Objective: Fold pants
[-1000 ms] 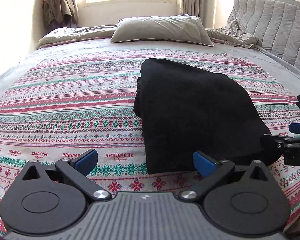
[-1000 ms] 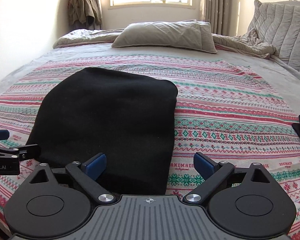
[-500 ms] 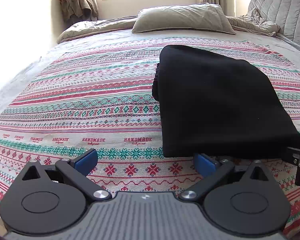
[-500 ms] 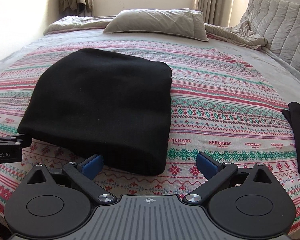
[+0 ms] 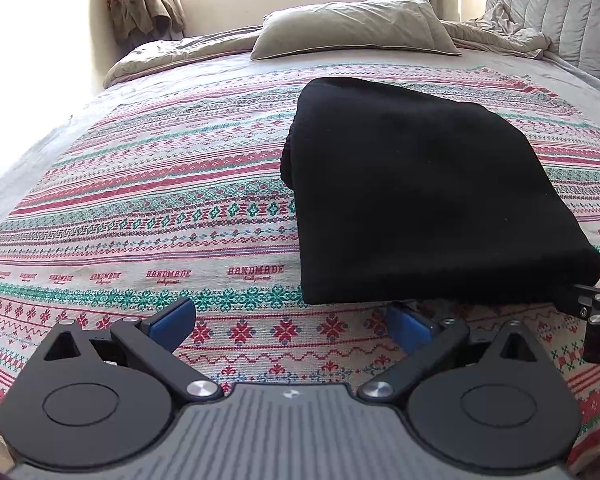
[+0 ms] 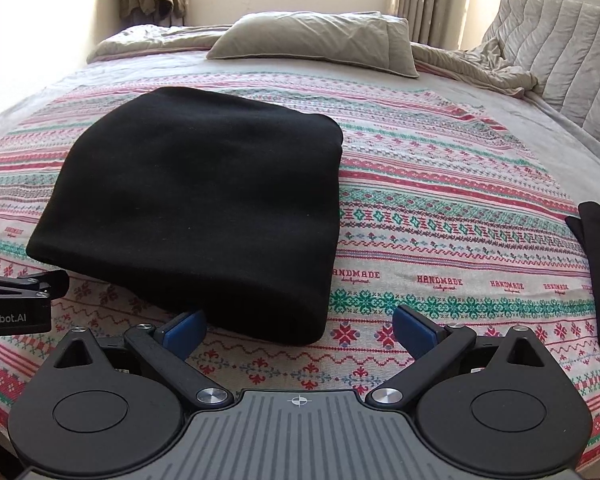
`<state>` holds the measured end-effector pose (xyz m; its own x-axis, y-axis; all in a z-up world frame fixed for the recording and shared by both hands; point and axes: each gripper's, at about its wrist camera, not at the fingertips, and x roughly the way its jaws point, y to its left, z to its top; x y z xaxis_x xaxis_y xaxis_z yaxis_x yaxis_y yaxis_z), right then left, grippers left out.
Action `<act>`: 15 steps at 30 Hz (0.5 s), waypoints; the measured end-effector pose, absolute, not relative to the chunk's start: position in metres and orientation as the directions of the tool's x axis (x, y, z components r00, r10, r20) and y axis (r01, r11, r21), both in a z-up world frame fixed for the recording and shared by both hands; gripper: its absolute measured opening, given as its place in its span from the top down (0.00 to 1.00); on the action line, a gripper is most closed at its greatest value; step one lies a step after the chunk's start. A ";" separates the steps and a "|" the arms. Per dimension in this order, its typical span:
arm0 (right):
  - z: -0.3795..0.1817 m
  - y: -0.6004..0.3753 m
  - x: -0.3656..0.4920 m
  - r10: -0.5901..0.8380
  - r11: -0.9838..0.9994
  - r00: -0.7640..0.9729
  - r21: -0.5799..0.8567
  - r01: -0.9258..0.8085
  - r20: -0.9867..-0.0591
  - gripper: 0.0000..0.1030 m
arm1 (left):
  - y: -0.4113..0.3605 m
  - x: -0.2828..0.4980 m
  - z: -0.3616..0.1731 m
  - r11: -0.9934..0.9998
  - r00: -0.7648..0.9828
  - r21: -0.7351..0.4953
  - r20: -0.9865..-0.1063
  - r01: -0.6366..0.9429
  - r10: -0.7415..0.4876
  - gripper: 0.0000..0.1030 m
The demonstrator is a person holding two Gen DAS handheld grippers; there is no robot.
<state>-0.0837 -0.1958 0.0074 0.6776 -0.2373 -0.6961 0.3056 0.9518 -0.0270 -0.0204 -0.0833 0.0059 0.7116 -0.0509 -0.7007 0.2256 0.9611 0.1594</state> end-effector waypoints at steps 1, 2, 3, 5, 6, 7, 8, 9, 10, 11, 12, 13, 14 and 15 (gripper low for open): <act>0.007 -0.196 -0.084 -0.237 0.952 0.678 -0.027 0.305 -0.696 0.03 | -0.084 -0.021 0.006 0.960 0.711 0.161 -0.701 0.227 -0.051 0.00; 0.007 -0.196 -0.084 -0.237 0.952 0.678 -0.027 0.306 -0.696 0.03 | -0.084 -0.021 0.005 0.960 0.711 0.161 -0.701 0.228 -0.051 0.00; 0.007 -0.196 -0.084 -0.237 0.952 0.678 -0.027 0.306 -0.696 0.03 | -0.084 -0.021 0.005 0.960 0.711 0.162 -0.702 0.229 -0.051 0.00; 0.007 -0.196 -0.084 -0.237 0.952 0.677 -0.027 0.306 -0.696 0.03 | -0.085 -0.021 0.004 0.959 0.710 0.165 -0.703 0.230 -0.049 0.00; 0.007 -0.196 -0.084 -0.238 0.952 0.678 -0.027 0.306 -0.696 0.03 | -0.084 -0.021 0.004 0.959 0.710 0.165 -0.703 0.230 -0.049 0.00; 0.007 -0.196 -0.084 -0.237 0.952 0.678 -0.027 0.306 -0.696 0.03 | -0.084 -0.021 0.004 0.959 0.709 0.166 -0.703 0.230 -0.049 0.00; 0.007 -0.196 -0.084 -0.237 0.952 0.677 -0.027 0.306 -0.696 0.03 | -0.084 -0.021 0.004 0.959 0.709 0.166 -0.703 0.230 -0.048 0.00; 0.007 -0.196 -0.084 -0.237 0.952 0.677 -0.027 0.305 -0.696 0.03 | -0.084 -0.021 0.004 0.959 0.709 0.166 -0.703 0.229 -0.048 0.00; 0.007 -0.196 -0.084 -0.237 0.952 0.678 -0.027 0.306 -0.696 0.03 | -0.084 -0.021 0.004 0.959 0.709 0.166 -0.704 0.230 -0.048 0.00; 0.007 -0.196 -0.084 -0.238 0.952 0.678 -0.027 0.306 -0.696 0.03 | -0.084 -0.022 0.004 0.959 0.708 0.165 -0.704 0.231 -0.049 0.00; 0.007 -0.196 -0.084 -0.238 0.952 0.677 -0.028 0.306 -0.696 0.03 | -0.084 -0.021 0.004 0.959 0.707 0.164 -0.705 0.231 -0.049 0.00; 0.007 -0.196 -0.084 -0.238 0.952 0.677 -0.028 0.305 -0.697 0.03 | -0.084 -0.021 0.004 0.959 0.707 0.164 -0.706 0.231 -0.049 0.00; 0.007 -0.196 -0.084 -0.239 0.952 0.676 -0.030 0.305 -0.697 0.03 | -0.084 -0.021 0.004 0.959 0.706 0.164 -0.706 0.231 -0.049 0.00; 0.006 -0.196 -0.084 -0.239 0.952 0.676 -0.031 0.305 -0.697 0.03 | -0.084 -0.021 0.003 0.959 0.706 0.164 -0.706 0.230 -0.049 0.00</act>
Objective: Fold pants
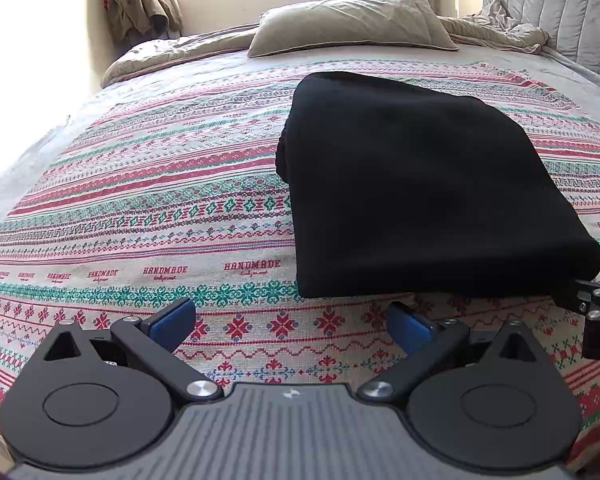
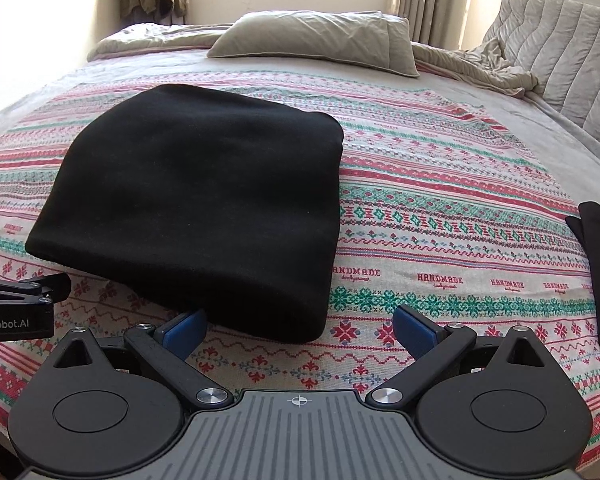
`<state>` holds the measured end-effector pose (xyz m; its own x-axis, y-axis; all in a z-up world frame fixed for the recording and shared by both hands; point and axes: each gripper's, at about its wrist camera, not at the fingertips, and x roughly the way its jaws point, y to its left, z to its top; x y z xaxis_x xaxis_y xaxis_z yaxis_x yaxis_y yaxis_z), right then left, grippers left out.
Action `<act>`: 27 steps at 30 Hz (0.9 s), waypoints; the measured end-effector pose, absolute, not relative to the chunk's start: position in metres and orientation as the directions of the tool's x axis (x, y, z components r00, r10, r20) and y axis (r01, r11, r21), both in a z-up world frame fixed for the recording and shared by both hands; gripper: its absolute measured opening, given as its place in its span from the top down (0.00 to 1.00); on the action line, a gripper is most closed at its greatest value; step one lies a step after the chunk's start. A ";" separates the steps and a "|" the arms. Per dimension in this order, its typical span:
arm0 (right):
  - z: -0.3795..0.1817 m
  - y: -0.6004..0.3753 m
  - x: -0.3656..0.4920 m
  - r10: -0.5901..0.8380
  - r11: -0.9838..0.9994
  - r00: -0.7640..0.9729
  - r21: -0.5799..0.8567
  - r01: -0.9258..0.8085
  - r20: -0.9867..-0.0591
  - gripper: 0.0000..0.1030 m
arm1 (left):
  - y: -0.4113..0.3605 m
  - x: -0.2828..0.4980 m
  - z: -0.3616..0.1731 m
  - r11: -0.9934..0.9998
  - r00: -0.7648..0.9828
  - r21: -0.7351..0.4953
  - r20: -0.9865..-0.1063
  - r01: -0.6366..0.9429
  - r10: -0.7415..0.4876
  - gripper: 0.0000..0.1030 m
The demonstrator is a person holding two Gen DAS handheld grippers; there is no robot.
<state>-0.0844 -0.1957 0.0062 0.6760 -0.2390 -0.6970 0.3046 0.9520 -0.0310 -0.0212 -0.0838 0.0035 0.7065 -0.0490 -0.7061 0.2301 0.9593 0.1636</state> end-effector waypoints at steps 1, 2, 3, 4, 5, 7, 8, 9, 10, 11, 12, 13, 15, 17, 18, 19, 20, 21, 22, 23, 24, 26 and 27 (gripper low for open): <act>0.006 -0.196 -0.084 -0.239 0.952 0.676 -0.031 0.304 -0.697 0.03 | -0.083 -0.021 0.003 0.960 0.706 0.163 -0.706 0.230 -0.049 0.00; 0.006 -0.196 -0.085 -0.239 0.952 0.676 -0.032 0.304 -0.697 0.03 | -0.083 -0.021 0.003 0.960 0.706 0.162 -0.706 0.230 -0.050 0.00; 0.006 -0.195 -0.085 -0.239 0.952 0.677 -0.032 0.303 -0.696 0.03 | -0.083 -0.021 0.003 0.960 0.706 0.162 -0.707 0.230 -0.050 0.00; 0.006 -0.195 -0.085 -0.239 0.952 0.678 -0.032 0.303 -0.695 0.03 | -0.084 -0.021 0.003 0.960 0.706 0.162 -0.706 0.229 -0.049 0.00; 0.006 -0.195 -0.085 -0.240 0.952 0.678 -0.033 0.303 -0.695 0.03 | -0.083 -0.021 0.003 0.960 0.706 0.162 -0.707 0.228 -0.048 0.00; 0.006 -0.195 -0.084 -0.240 0.952 0.678 -0.033 0.303 -0.695 0.03 | -0.083 -0.021 0.003 0.960 0.705 0.163 -0.707 0.229 -0.049 0.00; 0.006 -0.195 -0.084 -0.239 0.953 0.678 -0.033 0.302 -0.695 0.03 | -0.083 -0.021 0.003 0.960 0.705 0.163 -0.707 0.230 -0.049 0.00; 0.006 -0.195 -0.084 -0.239 0.953 0.678 -0.033 0.302 -0.695 0.03 | -0.083 -0.021 0.003 0.960 0.705 0.162 -0.708 0.230 -0.049 0.00; 0.006 -0.195 -0.084 -0.240 0.952 0.678 -0.034 0.303 -0.695 0.03 | -0.083 -0.021 0.003 0.960 0.705 0.162 -0.708 0.230 -0.049 0.00; 0.006 -0.195 -0.084 -0.240 0.953 0.678 -0.034 0.302 -0.695 0.03 | -0.083 -0.021 0.003 0.959 0.705 0.162 -0.708 0.230 -0.049 0.00; 0.006 -0.195 -0.084 -0.240 0.953 0.678 -0.034 0.302 -0.695 0.03 | -0.083 -0.021 0.003 0.960 0.705 0.162 -0.708 0.230 -0.049 0.00; 0.006 -0.195 -0.084 -0.240 0.953 0.678 -0.034 0.303 -0.695 0.03 | -0.083 -0.021 0.003 0.960 0.704 0.162 -0.708 0.230 -0.049 0.00; 0.006 -0.195 -0.084 -0.240 0.952 0.678 -0.033 0.303 -0.695 0.02 | -0.084 -0.021 0.003 0.960 0.705 0.162 -0.708 0.229 -0.048 0.00; 0.005 -0.195 -0.084 -0.241 0.952 0.677 -0.033 0.304 -0.695 0.03 | -0.083 -0.022 0.003 0.960 0.704 0.163 -0.709 0.230 -0.049 0.00; 0.005 -0.195 -0.084 -0.240 0.952 0.677 -0.033 0.303 -0.695 0.03 | -0.083 -0.022 0.002 0.959 0.703 0.163 -0.709 0.231 -0.049 0.00; 0.006 -0.195 -0.084 -0.240 0.952 0.677 -0.033 0.303 -0.695 0.02 | -0.083 -0.022 0.002 0.959 0.703 0.163 -0.710 0.231 -0.049 0.00; 0.005 -0.195 -0.084 -0.240 0.952 0.677 -0.033 0.303 -0.695 0.02 | -0.083 -0.022 0.001 0.959 0.702 0.163 -0.710 0.231 -0.049 0.00; 0.005 -0.195 -0.084 -0.239 0.953 0.678 -0.033 0.302 -0.695 0.02 | -0.083 -0.022 0.001 0.959 0.702 0.162 -0.710 0.232 -0.049 0.00; 0.005 -0.195 -0.084 -0.239 0.953 0.678 -0.033 0.302 -0.695 0.02 | -0.083 -0.022 0.001 0.959 0.702 0.162 -0.710 0.231 -0.049 0.00; 0.005 -0.195 -0.084 -0.239 0.953 0.678 -0.034 0.301 -0.695 0.02 | -0.083 -0.022 0.001 0.959 0.702 0.162 -0.710 0.231 -0.049 0.00; 0.005 -0.195 -0.084 -0.239 0.953 0.678 -0.034 0.301 -0.696 0.02 | -0.083 -0.022 0.001 0.959 0.702 0.162 -0.710 0.232 -0.050 0.00; 0.005 -0.195 -0.084 -0.241 0.952 0.677 -0.035 0.303 -0.695 0.02 | -0.083 -0.022 0.001 0.960 0.702 0.162 -0.711 0.230 -0.048 0.00; 0.004 -0.195 -0.084 -0.240 0.953 0.677 -0.035 0.302 -0.695 0.02 | -0.083 -0.023 0.000 0.959 0.701 0.163 -0.711 0.230 -0.048 0.00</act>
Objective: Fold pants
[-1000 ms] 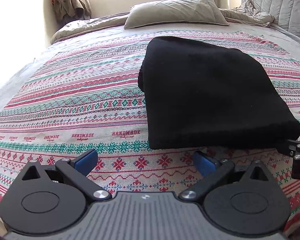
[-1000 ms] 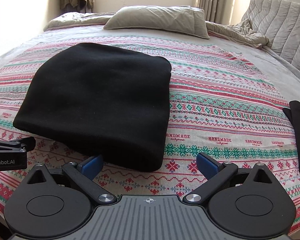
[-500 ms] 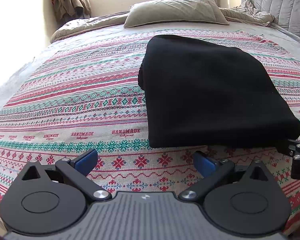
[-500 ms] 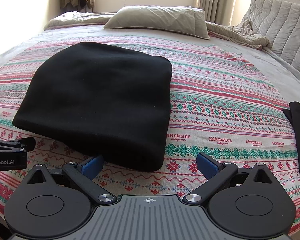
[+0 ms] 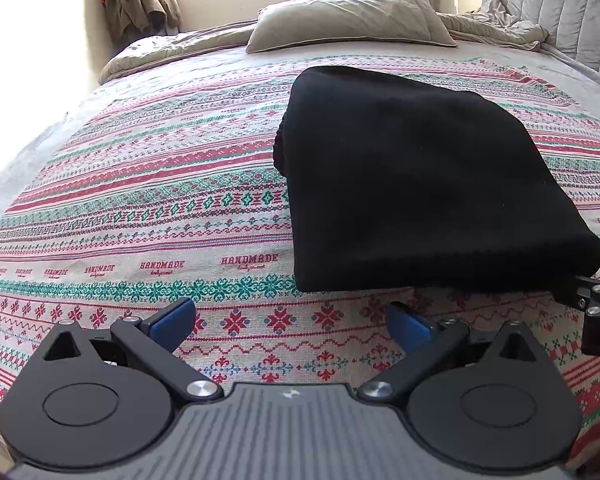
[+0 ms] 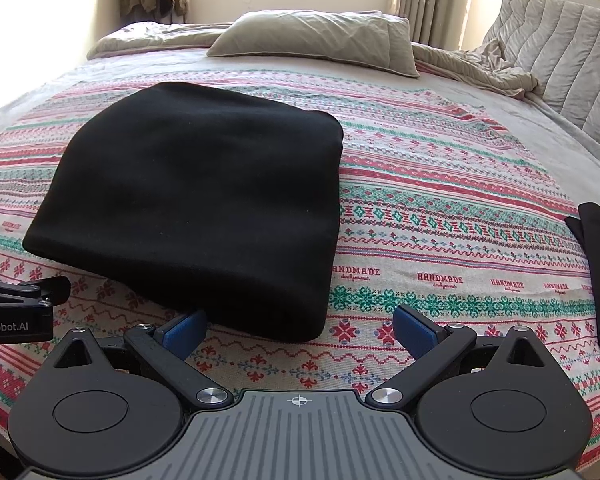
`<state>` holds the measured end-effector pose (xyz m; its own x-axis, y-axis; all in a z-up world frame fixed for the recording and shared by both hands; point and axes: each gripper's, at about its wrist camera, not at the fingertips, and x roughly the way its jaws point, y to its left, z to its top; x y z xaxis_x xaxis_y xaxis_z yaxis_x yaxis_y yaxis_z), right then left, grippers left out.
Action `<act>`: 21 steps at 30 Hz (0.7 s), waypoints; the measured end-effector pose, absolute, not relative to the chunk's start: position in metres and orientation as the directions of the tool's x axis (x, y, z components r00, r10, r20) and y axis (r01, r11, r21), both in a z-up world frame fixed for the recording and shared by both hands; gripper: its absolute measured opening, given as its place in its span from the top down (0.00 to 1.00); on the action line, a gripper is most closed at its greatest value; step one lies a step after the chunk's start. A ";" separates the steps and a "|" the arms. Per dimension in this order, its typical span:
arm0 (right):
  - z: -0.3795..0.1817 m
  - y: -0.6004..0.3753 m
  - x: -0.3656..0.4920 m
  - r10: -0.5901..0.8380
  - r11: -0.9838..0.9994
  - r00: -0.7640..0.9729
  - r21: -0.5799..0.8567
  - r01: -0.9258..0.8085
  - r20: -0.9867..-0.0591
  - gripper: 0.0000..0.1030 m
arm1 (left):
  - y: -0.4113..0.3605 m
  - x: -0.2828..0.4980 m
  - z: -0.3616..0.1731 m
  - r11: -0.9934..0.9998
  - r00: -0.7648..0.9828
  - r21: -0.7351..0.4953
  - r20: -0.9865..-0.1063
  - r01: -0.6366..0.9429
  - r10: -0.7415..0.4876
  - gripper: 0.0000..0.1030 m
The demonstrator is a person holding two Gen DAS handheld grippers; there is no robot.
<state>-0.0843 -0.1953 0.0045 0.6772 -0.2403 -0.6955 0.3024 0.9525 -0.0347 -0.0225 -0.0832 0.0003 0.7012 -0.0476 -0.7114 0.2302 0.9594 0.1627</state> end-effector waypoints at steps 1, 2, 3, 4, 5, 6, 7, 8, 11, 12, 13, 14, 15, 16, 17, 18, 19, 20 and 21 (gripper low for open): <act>0.004 -0.195 -0.084 -0.240 0.952 0.677 -0.034 0.303 -0.695 0.02 | -0.083 -0.022 0.000 0.959 0.701 0.163 -0.711 0.230 -0.048 0.00; 0.004 -0.195 -0.085 -0.240 0.952 0.677 -0.034 0.303 -0.695 0.02 | -0.083 -0.022 0.000 0.959 0.701 0.163 -0.711 0.231 -0.048 0.00; 0.004 -0.195 -0.084 -0.240 0.953 0.677 -0.035 0.302 -0.696 0.02 | -0.083 -0.022 0.000 0.959 0.701 0.162 -0.711 0.231 -0.048 0.00; 0.004 -0.195 -0.084 -0.240 0.953 0.677 -0.035 0.302 -0.695 0.02 | -0.083 -0.023 0.000 0.960 0.701 0.162 -0.711 0.230 -0.048 0.00; 0.004 -0.196 -0.084 -0.240 0.953 0.677 -0.035 0.302 -0.696 0.02 | -0.082 -0.023 0.000 0.959 0.701 0.162 -0.712 0.231 -0.048 0.00; 0.004 -0.196 -0.084 -0.240 0.953 0.677 -0.035 0.302 -0.696 0.02 | -0.082 -0.023 0.000 0.959 0.701 0.162 -0.712 0.232 -0.049 0.00; 0.004 -0.196 -0.084 -0.240 0.953 0.676 -0.035 0.302 -0.696 0.02 | -0.082 -0.022 0.000 0.959 0.701 0.162 -0.712 0.232 -0.049 0.00; 0.004 -0.195 -0.084 -0.240 0.953 0.676 -0.035 0.302 -0.696 0.02 | -0.082 -0.023 0.000 0.959 0.701 0.162 -0.712 0.232 -0.049 0.00; 0.004 -0.195 -0.084 -0.240 0.953 0.676 -0.035 0.302 -0.696 0.02 | -0.082 -0.022 0.000 0.959 0.700 0.162 -0.712 0.233 -0.050 0.00; 0.004 -0.195 -0.084 -0.241 0.952 0.676 -0.035 0.303 -0.696 0.02 | -0.082 -0.022 0.000 0.959 0.700 0.162 -0.712 0.233 -0.050 0.00; 0.004 -0.195 -0.084 -0.241 0.952 0.676 -0.035 0.303 -0.696 0.02 | -0.082 -0.022 0.000 0.959 0.701 0.162 -0.712 0.232 -0.049 0.00; 0.004 -0.195 -0.084 -0.240 0.952 0.676 -0.035 0.303 -0.697 0.02 | -0.082 -0.023 0.000 0.959 0.700 0.163 -0.712 0.233 -0.049 0.00; 0.004 -0.195 -0.083 -0.240 0.953 0.676 -0.035 0.302 -0.697 0.02 | -0.082 -0.022 0.000 0.959 0.700 0.162 -0.713 0.234 -0.050 0.00; 0.003 -0.195 -0.084 -0.240 0.953 0.675 -0.036 0.302 -0.698 0.02 | -0.082 -0.022 0.000 0.958 0.699 0.162 -0.713 0.234 -0.050 0.00; 0.003 -0.196 -0.084 -0.240 0.953 0.674 -0.036 0.302 -0.698 0.02 | -0.082 -0.022 0.000 0.958 0.699 0.163 -0.713 0.235 -0.050 0.00; 0.002 -0.196 -0.084 -0.240 0.953 0.674 -0.037 0.301 -0.699 0.02 | -0.082 -0.022 0.000 0.958 0.699 0.163 -0.713 0.235 -0.050 0.00; 0.002 -0.196 -0.084 -0.240 0.953 0.673 -0.037 0.301 -0.699 0.02 | -0.082 -0.022 0.000 0.958 0.699 0.163 -0.714 0.234 -0.050 0.00; 0.001 -0.196 -0.084 -0.239 0.953 0.673 -0.037 0.300 -0.700 0.02 | -0.082 -0.023 -0.001 0.958 0.698 0.162 -0.714 0.235 -0.050 0.00; 0.001 -0.196 -0.084 -0.239 0.953 0.673 -0.038 0.300 -0.700 0.02 | -0.082 -0.022 -0.001 0.958 0.697 0.162 -0.715 0.236 -0.051 0.00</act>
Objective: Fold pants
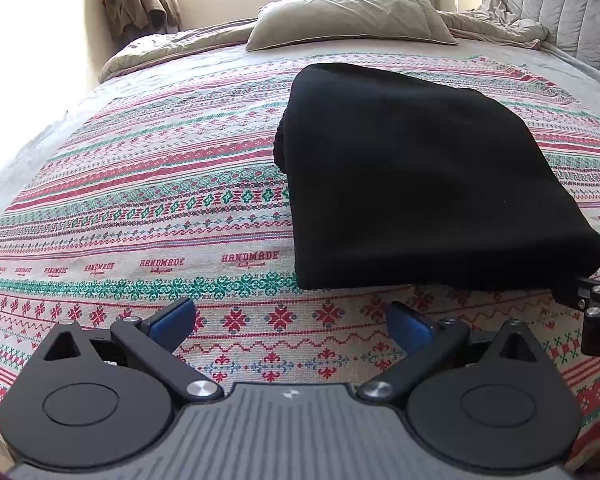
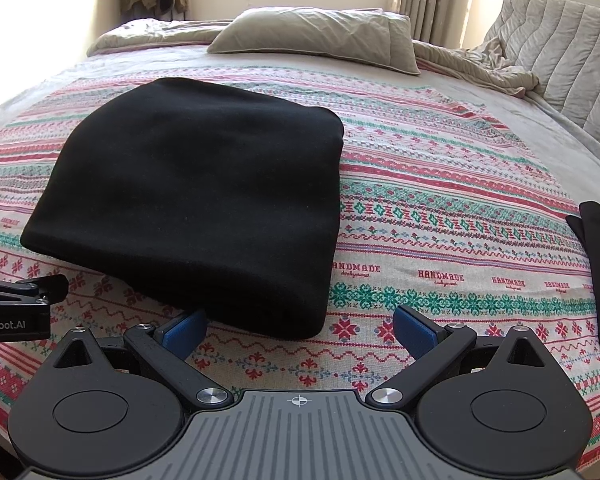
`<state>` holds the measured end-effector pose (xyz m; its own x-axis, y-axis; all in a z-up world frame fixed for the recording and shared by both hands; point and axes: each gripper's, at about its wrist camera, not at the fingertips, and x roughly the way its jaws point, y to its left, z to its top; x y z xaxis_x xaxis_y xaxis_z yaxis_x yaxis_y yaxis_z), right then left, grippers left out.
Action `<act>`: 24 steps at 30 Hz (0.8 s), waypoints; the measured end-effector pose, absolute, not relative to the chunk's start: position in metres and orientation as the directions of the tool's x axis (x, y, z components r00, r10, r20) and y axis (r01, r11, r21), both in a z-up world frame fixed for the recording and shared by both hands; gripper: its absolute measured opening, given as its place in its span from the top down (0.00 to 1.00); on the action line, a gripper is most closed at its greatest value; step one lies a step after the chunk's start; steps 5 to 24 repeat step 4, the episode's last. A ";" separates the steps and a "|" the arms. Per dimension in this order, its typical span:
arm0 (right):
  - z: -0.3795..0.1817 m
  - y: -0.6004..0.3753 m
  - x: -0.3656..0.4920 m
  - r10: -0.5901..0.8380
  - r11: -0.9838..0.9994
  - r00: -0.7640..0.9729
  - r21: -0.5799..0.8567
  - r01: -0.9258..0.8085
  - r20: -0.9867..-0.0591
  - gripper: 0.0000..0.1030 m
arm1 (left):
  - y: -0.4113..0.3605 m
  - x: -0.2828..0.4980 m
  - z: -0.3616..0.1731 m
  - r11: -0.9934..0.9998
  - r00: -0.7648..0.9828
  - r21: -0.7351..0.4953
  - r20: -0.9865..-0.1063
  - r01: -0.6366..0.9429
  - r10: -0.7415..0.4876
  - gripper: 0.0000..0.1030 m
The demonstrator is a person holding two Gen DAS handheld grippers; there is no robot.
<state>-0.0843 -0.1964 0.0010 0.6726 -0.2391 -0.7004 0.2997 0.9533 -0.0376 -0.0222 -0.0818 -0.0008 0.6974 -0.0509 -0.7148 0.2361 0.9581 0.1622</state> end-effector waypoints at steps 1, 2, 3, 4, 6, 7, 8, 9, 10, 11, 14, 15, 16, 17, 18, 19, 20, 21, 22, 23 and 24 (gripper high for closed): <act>0.001 -0.196 -0.084 -0.239 0.953 0.673 -0.038 0.299 -0.700 0.02 | -0.082 -0.023 -0.001 0.958 0.697 0.162 -0.715 0.237 -0.051 0.00; 0.001 -0.196 -0.084 -0.239 0.953 0.673 -0.037 0.299 -0.700 0.02 | -0.081 -0.023 -0.001 0.957 0.696 0.161 -0.716 0.239 -0.053 0.00; 0.001 -0.197 -0.083 -0.238 0.954 0.672 -0.038 0.299 -0.701 0.02 | -0.081 -0.021 0.000 0.956 0.693 0.159 -0.719 0.245 -0.058 0.00; 0.001 -0.197 -0.083 -0.238 0.954 0.672 -0.038 0.299 -0.701 0.02 | -0.080 -0.021 0.000 0.955 0.689 0.155 -0.722 0.252 -0.065 0.00; 0.001 -0.197 -0.083 -0.238 0.954 0.672 -0.038 0.299 -0.701 0.02 | -0.080 -0.021 0.000 0.955 0.689 0.155 -0.722 0.252 -0.065 0.00; 0.001 -0.197 -0.083 -0.238 0.954 0.672 -0.038 0.299 -0.701 0.02 | -0.080 -0.021 0.000 0.955 0.689 0.155 -0.722 0.252 -0.065 0.00; 0.001 -0.197 -0.083 -0.238 0.954 0.672 -0.038 0.299 -0.701 0.02 | -0.080 -0.021 0.000 0.955 0.689 0.155 -0.722 0.252 -0.065 0.00; 0.001 -0.197 -0.083 -0.238 0.954 0.672 -0.038 0.299 -0.701 0.02 | -0.080 -0.021 0.000 0.955 0.689 0.155 -0.722 0.252 -0.065 0.00; 0.001 -0.197 -0.083 -0.238 0.954 0.672 -0.038 0.299 -0.701 0.02 | -0.080 -0.021 0.000 0.955 0.689 0.155 -0.722 0.252 -0.065 0.00; 0.001 -0.197 -0.083 -0.238 0.954 0.672 -0.038 0.299 -0.701 0.02 | -0.080 -0.021 0.000 0.955 0.689 0.155 -0.722 0.252 -0.065 0.00; 0.001 -0.197 -0.083 -0.238 0.954 0.672 -0.038 0.299 -0.701 0.02 | -0.080 -0.021 0.000 0.955 0.689 0.155 -0.722 0.252 -0.065 0.00; 0.001 -0.197 -0.083 -0.238 0.954 0.672 -0.038 0.299 -0.701 0.02 | -0.080 -0.021 0.000 0.955 0.689 0.155 -0.722 0.252 -0.065 0.00; 0.001 -0.197 -0.083 -0.238 0.954 0.672 -0.038 0.299 -0.701 0.02 | -0.080 -0.021 0.000 0.955 0.689 0.155 -0.722 0.252 -0.065 0.00; 0.001 -0.197 -0.083 -0.238 0.954 0.672 -0.038 0.299 -0.701 0.02 | -0.080 -0.021 0.000 0.955 0.689 0.155 -0.722 0.252 -0.065 0.00; 0.001 -0.197 -0.083 -0.238 0.954 0.672 -0.038 0.299 -0.701 0.02 | -0.080 -0.021 0.000 0.955 0.689 0.155 -0.722 0.252 -0.065 0.00; 0.001 -0.197 -0.083 -0.238 0.954 0.672 -0.038 0.299 -0.701 0.02 | -0.080 -0.021 0.000 0.955 0.689 0.155 -0.722 0.252 -0.065 0.00; 0.001 -0.197 -0.083 -0.238 0.954 0.672 -0.038 0.299 -0.701 0.02 | -0.080 -0.021 0.000 0.955 0.689 0.155 -0.722 0.252 -0.065 0.00; 0.001 -0.197 -0.083 -0.238 0.954 0.672 -0.038 0.299 -0.701 0.02 | -0.080 -0.021 0.000 0.955 0.689 0.155 -0.722 0.252 -0.065 0.00; 0.001 -0.197 -0.083 -0.238 0.954 0.672 -0.038 0.299 -0.701 0.02 | -0.080 -0.021 0.000 0.955 0.689 0.155 -0.722 0.252 -0.065 0.00; 0.001 -0.197 -0.083 -0.238 0.954 0.672 -0.038 0.299 -0.701 0.02 | -0.080 -0.021 0.000 0.955 0.689 0.155 -0.722 0.252 -0.065 0.00; 0.001 -0.197 -0.083 -0.238 0.954 0.672 -0.038 0.299 -0.701 0.02 | -0.080 -0.021 0.000 0.955 0.689 0.155 -0.722 0.252 -0.065 0.00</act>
